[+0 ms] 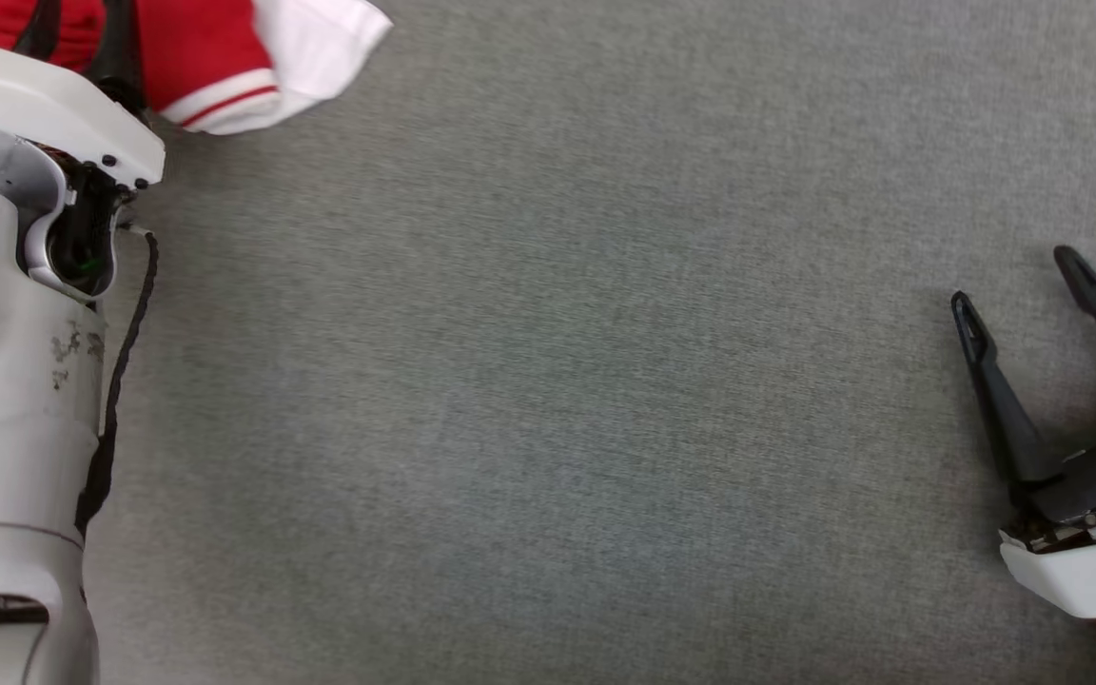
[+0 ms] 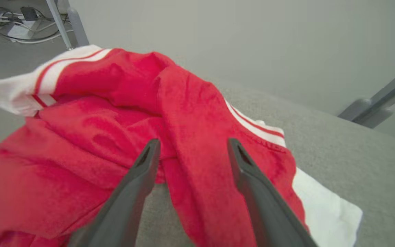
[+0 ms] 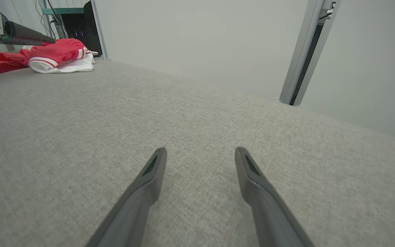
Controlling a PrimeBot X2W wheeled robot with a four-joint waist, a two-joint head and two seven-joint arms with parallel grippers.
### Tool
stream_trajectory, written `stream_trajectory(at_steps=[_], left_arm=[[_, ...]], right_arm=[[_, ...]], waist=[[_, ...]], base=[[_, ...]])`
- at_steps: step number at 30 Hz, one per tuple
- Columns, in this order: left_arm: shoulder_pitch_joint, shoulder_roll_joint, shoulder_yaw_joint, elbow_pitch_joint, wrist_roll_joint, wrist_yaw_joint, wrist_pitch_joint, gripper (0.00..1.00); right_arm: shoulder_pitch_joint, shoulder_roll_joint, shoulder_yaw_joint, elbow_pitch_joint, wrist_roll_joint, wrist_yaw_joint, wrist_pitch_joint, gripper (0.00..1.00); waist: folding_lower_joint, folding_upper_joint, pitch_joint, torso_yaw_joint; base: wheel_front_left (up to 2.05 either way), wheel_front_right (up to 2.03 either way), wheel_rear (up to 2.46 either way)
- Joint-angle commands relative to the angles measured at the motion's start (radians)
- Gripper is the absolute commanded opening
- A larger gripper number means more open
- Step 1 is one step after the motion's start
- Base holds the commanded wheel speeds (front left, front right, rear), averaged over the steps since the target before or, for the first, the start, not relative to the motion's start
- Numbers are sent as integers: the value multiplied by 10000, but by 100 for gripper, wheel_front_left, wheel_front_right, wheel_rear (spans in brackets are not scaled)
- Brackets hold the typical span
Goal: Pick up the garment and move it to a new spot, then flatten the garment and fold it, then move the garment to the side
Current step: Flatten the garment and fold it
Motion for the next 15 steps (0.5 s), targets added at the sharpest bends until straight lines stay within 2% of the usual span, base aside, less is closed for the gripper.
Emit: stream_trajectory(at_steps=[1,6,7,8,9,11,15], left_arm=[[-439,129,-114,609,171,145,179,100],[-1138,87,-387,2418,248,238,994,100],[-1146,48,-429,2693,221,197,1112,75],[-1166,54,-493,2878,246,137,1147,31],[-1184,114,-549,2994,270,90,1075,0],[-1132,205,-703,2908,232,-93,592,0],[-961,255,-1046,2384,195,-154,2,0]], right_arm=[[296,-136,-180,382,39,-22,320,100],[692,-65,-353,-138,114,-33,577,100],[734,-24,-374,-173,129,-33,582,100],[750,15,-367,-172,135,-32,589,100],[763,58,-359,-132,137,-32,560,100],[838,248,-256,145,156,-18,330,100],[823,536,-97,597,259,-9,82,100]], waist=[[0,0,738,-628],[0,0,813,-744],[0,0,757,-755],[0,0,688,-764],[0,0,592,-767],[0,0,77,-775],[0,0,-687,-827]], base=[[0,0,0],[0,0,0],[0,0,0],[0,0,0],[0,0,0],[0,0,0],[0,0,0]])
